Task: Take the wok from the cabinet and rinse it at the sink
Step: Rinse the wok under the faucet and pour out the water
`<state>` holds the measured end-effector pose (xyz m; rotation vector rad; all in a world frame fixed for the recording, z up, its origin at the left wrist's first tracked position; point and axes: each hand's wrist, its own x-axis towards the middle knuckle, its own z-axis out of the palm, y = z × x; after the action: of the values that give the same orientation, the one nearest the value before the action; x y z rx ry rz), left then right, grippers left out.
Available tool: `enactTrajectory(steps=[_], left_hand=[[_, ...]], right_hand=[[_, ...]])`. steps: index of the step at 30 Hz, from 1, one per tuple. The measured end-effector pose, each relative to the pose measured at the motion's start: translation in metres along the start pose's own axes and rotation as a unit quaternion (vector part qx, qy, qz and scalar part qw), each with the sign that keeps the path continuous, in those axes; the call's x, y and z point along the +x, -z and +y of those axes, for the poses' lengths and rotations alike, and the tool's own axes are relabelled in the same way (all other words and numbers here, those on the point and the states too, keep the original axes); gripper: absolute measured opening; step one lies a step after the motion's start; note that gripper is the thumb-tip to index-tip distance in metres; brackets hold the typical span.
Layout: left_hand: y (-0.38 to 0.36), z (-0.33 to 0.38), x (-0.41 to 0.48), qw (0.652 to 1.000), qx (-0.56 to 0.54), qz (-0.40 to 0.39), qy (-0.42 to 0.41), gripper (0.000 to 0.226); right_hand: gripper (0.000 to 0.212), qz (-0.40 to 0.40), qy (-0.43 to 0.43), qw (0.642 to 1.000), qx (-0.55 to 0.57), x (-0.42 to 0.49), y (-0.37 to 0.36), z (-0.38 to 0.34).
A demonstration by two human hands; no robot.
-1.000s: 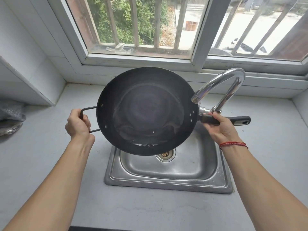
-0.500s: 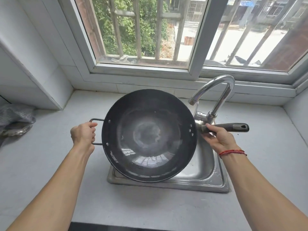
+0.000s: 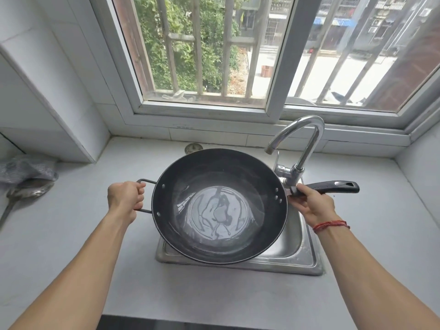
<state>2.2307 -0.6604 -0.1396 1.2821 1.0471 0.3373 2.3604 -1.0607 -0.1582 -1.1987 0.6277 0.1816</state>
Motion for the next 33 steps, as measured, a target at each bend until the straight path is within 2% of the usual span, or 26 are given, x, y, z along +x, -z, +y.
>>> enactTrajectory(steps=[7,10,15,19,21,33], left_hand=[[-0.009,0.001,-0.006,1.0,0.011,0.018,-0.019,0.022],[-0.014,-0.001,-0.01,1.0,0.013,0.016,-0.02,0.021],[-0.023,-0.008,-0.02,0.999,0.03,0.027,-0.025,0.021],[-0.028,-0.012,-0.029,0.998,0.036,0.033,-0.032,0.022],[-0.031,-0.012,-0.033,0.998,0.035,0.031,-0.035,0.022],[-0.042,-0.014,-0.047,0.997,0.058,-0.04,-0.042,0.021]], right_hand=[[0.015,0.001,-0.001,1.0,-0.011,-0.005,0.009,-0.009],[0.019,0.008,0.004,1.0,-0.011,-0.004,0.017,-0.012],[0.012,0.01,0.01,1.0,-0.016,-0.002,0.032,-0.019],[0.018,0.018,0.01,1.0,-0.007,-0.003,0.042,-0.022],[0.014,0.023,0.009,1.0,-0.013,-0.005,0.049,-0.023],[0.009,0.101,0.028,0.994,0.001,-0.049,0.093,-0.015]])
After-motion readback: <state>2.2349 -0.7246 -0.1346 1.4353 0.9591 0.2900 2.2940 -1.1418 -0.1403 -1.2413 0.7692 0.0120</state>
